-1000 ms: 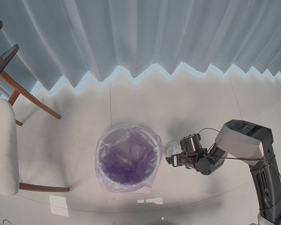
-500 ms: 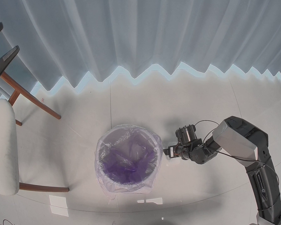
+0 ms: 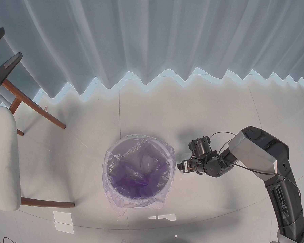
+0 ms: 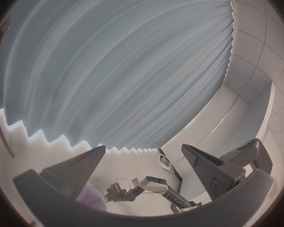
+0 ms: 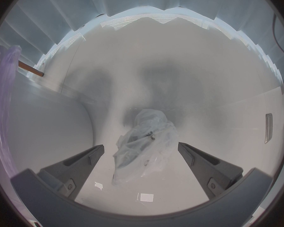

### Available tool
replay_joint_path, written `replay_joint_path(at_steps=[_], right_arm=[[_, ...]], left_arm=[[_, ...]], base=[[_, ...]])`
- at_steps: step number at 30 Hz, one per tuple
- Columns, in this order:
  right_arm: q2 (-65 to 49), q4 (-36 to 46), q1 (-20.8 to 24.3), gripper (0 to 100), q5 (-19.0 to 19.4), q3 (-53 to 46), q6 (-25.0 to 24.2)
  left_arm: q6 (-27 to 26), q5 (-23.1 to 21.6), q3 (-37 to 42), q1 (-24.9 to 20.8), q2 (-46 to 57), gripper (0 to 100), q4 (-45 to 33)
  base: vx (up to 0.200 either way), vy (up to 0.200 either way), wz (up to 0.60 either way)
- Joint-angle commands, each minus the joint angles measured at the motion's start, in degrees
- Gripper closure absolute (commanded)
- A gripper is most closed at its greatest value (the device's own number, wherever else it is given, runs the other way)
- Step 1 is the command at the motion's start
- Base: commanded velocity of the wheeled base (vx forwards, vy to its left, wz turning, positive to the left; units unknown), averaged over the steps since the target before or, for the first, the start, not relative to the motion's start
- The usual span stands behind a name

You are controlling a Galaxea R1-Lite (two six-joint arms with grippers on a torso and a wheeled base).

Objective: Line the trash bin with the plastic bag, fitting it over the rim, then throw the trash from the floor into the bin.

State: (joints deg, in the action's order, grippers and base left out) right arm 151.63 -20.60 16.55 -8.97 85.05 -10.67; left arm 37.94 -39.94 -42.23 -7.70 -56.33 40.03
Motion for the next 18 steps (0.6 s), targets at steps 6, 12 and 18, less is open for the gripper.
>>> replay_joint_path(at_steps=[6,12,18], right_arm=[[-0.1,1.4,0.1,100,0.0,1.1,-0.4],[-0.1,1.5,0.1,100,0.0,1.0,-0.5],[-1.2,1.4,0.1,100,-1.8,-0.6,-1.3]], left_arm=[[-0.1,-0.1,0.1,0.0,-0.2,0,0.0],[-0.1,-0.1,0.1,0.0,-0.1,0,0.0],[-0.1,-0.1,0.1,-0.1,0.0,0,0.0]], base=[[0.000,0.000,0.00],[0.000,0.000,0.00],[0.000,0.000,0.00]])
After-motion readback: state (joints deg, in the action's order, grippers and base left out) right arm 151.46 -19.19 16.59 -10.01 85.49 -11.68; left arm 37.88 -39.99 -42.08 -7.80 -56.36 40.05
